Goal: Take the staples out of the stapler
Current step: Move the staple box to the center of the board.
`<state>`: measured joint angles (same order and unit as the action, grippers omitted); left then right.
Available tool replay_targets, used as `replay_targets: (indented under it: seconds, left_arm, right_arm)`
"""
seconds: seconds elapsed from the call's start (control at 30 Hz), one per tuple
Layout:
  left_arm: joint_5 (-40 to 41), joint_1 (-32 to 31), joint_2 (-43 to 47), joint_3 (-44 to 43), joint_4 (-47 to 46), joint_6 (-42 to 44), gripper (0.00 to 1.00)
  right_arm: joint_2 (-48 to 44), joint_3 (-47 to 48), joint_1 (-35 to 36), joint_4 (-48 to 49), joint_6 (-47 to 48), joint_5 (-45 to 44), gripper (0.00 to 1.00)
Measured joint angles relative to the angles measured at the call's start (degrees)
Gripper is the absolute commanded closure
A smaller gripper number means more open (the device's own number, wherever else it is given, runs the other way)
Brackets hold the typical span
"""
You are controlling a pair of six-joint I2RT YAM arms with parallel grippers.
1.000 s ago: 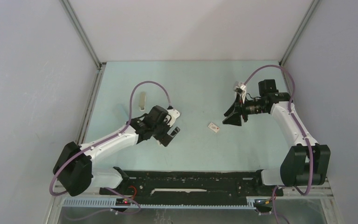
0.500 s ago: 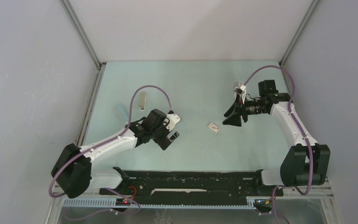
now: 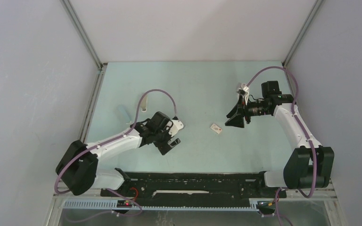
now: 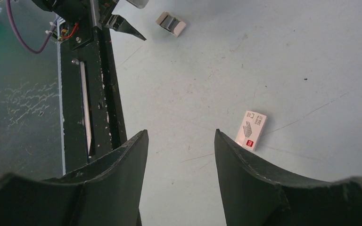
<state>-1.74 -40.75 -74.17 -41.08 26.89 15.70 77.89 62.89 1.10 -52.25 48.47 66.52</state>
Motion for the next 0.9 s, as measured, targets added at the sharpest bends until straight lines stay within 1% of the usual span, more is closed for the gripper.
replay_targets:
  seconds: [0.27, 0.4, 0.57, 0.77, 0.8, 0.9]
  left_arm:
    - [0.02, 0.0, -4.22, -0.9, 0.76, 0.96, 0.04]
    - [0.02, 0.0, -5.99, -2.21, 0.79, 1.36, 0.08]
    - [0.02, 0.0, -9.05, -4.57, 0.72, 1.42, 0.17]
    - [0.46, 0.0, -12.55, -5.22, 0.81, 1.49, 0.27]
    - [0.46, 0.04, -13.0, -5.57, 1.11, 1.46, 0.31]
    - [0.55, 0.07, -13.86, -6.32, 1.22, 1.49, 0.37]
  right_arm:
    - [0.0, -0.02, 0.0, 0.28, -0.04, 0.0, 0.37]
    - [0.0, -0.02, 0.0, 0.31, -0.04, 0.0, 0.37]
    - [0.0, -0.02, -0.13, 0.33, -0.04, 0.0, 0.37]
    - [0.0, -0.02, -0.37, 0.42, -0.04, 0.0, 0.37]
    - [0.0, -0.02, -0.37, 0.42, -0.04, 0.0, 0.37]
    - [0.0, -0.02, -0.37, 0.42, -0.04, 0.0, 0.37]
